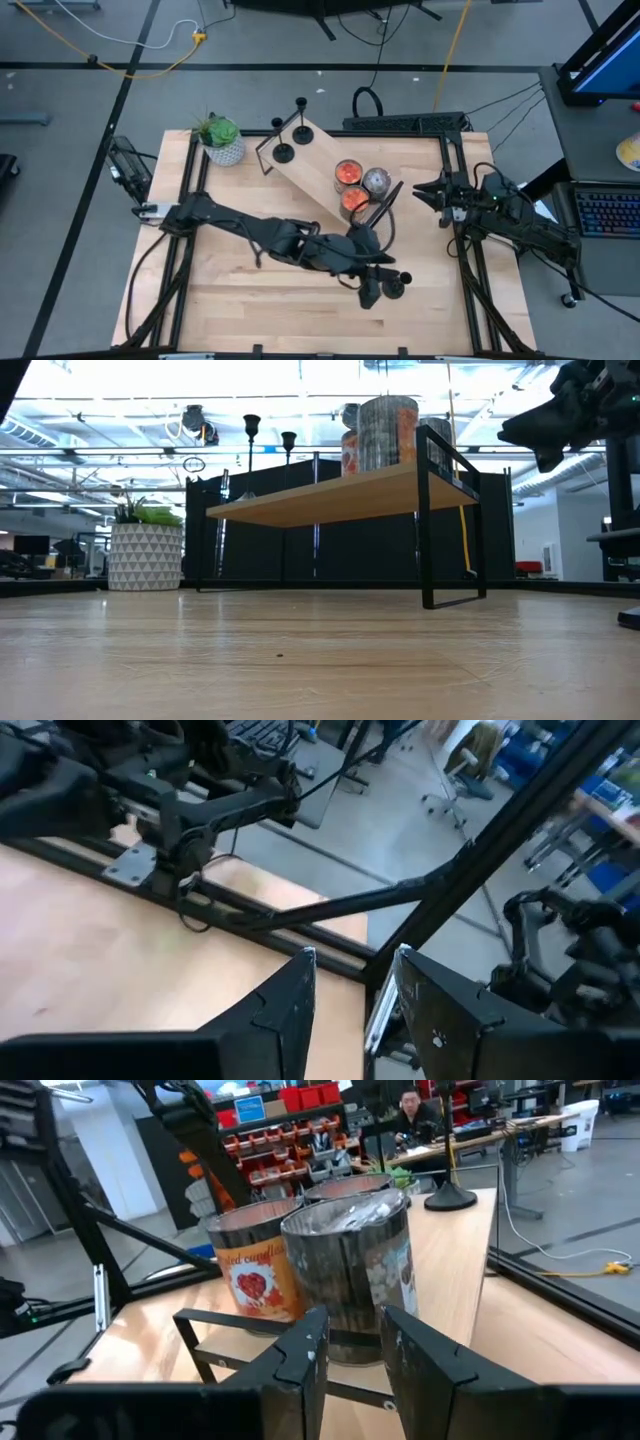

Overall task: Pick & Place candle stick holders
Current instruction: Put the black candle holder on the shelf

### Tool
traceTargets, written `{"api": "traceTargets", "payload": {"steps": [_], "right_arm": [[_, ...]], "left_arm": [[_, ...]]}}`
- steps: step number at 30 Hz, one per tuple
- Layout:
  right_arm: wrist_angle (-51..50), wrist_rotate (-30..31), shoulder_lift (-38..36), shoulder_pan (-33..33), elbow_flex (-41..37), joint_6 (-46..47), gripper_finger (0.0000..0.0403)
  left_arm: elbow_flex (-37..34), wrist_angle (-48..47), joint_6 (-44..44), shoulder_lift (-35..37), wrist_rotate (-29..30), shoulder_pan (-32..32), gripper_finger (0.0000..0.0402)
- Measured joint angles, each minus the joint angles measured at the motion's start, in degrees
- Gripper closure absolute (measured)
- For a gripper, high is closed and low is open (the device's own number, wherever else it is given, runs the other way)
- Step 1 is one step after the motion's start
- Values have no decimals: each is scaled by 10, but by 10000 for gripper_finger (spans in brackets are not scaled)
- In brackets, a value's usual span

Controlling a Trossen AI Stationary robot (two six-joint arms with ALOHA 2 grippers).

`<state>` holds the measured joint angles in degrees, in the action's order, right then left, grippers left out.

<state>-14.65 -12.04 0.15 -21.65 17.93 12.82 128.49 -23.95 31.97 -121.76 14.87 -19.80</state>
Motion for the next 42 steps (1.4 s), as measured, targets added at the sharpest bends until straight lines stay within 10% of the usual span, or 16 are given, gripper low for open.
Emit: {"api": "traceTargets", "payload": {"steps": [29, 42], "right_arm": [[-2, -2, 0, 0, 0, 0, 312], [-3, -3, 0, 0, 0, 0, 312]], "left_arm": [[0, -15, 408, -104, 34, -2, 257], [0, -2, 394, -118, 45, -17, 257]]}}
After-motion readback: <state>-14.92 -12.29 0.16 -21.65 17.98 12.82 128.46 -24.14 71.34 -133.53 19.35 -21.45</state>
